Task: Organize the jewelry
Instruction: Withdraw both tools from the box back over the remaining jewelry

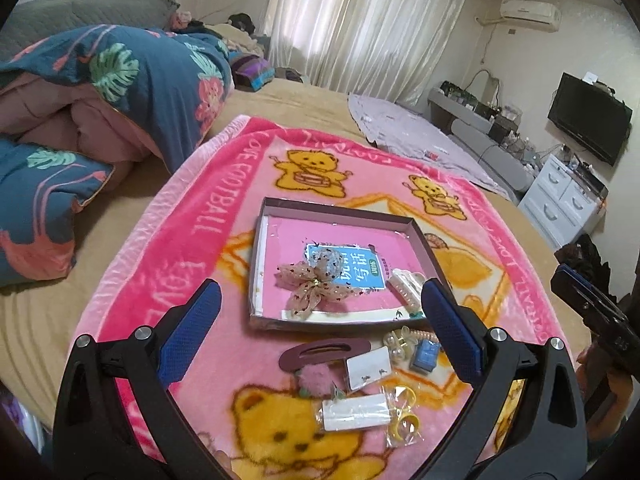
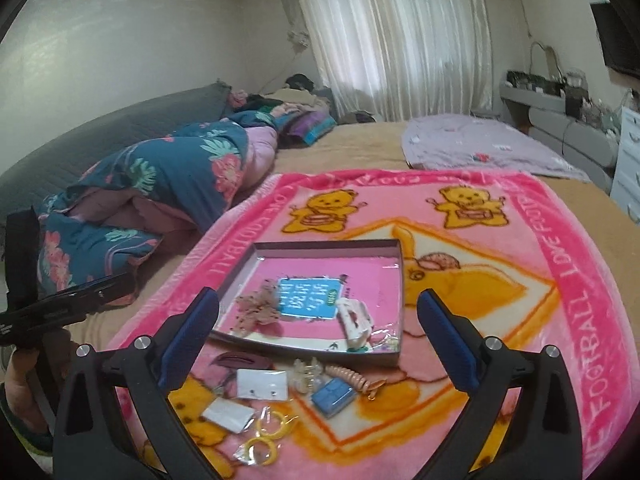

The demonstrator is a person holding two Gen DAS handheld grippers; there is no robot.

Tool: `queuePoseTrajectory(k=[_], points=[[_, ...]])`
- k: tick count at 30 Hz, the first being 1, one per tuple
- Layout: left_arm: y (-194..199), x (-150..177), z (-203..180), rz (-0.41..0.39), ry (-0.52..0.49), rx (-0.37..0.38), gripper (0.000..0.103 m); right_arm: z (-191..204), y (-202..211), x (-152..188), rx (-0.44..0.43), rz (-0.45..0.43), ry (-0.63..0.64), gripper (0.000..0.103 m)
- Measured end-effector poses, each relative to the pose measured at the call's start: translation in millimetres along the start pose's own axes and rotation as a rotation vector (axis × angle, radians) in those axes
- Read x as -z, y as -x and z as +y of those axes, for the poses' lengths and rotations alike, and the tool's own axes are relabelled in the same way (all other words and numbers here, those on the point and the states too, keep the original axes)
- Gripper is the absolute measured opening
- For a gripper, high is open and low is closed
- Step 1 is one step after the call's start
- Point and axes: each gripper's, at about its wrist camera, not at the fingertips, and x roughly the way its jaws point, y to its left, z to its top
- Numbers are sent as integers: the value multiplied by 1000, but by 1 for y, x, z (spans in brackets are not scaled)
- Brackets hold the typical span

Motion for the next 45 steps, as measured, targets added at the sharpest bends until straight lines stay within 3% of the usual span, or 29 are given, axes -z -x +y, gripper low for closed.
queuePoseTrajectory(k=[8, 19, 34, 45], points=[[21, 17, 6, -5, -27, -9, 94, 26, 15, 5, -26, 16, 55, 99], [25, 57, 14, 57, -79, -36, 94, 42, 14, 39, -32, 87, 71, 99], [22, 92, 13, 129, -118, -39, 94, 37, 8, 86, -7, 184, 60, 99], [-3, 118, 1, 211, -136, -21, 94, 19, -6, 110, 42, 237, 43, 99]])
